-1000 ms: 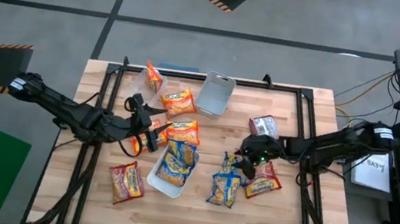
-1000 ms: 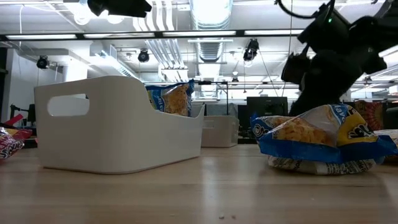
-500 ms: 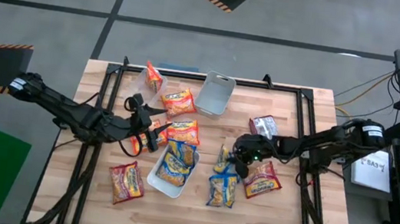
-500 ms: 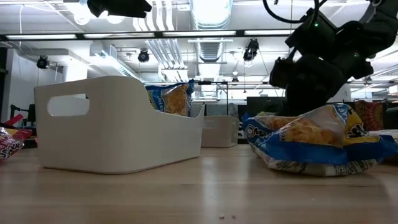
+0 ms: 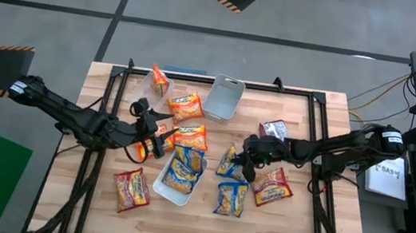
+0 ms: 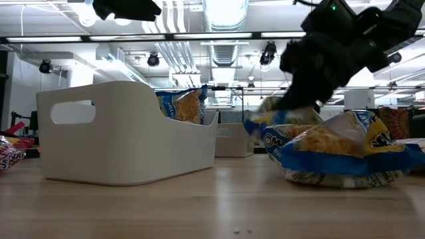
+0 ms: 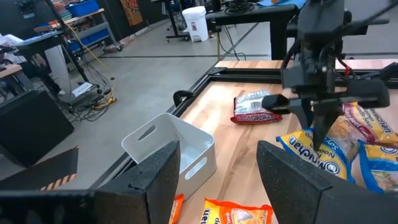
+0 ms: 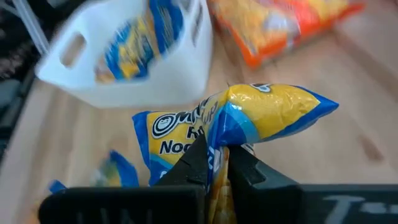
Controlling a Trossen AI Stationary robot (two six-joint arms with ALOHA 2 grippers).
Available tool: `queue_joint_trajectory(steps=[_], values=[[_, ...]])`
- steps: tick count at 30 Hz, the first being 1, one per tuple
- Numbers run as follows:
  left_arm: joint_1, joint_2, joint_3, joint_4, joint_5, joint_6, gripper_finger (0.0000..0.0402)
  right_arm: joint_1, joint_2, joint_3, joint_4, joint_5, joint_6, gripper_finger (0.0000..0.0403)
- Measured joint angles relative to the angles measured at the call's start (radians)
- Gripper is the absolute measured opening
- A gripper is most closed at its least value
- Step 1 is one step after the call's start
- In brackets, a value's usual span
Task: Sort Maruchan noodles
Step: Put the blue noodle pack into the white bin
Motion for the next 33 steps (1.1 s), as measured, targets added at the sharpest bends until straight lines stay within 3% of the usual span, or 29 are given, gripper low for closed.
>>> queue_joint_trajectory(steps=[15,28,33], values=[[-0.005,-0.124,0.008,-0.070,-0.001,0.044,0.0196,0.032,0.007,0.225,-0.002,0.000,0.172,0.0012],[-0.006,-0.164,0.007,-0.117,0.000,0.022,0.0196,0.102,0.320,0.542,-0.007,0.061,0.243,0.0012],[-0.006,-0.164,0.007,-0.119,0.000,0.022,0.0196,0.103,0.449,0.687,-0.095,0.062,0.214,0.0012]])
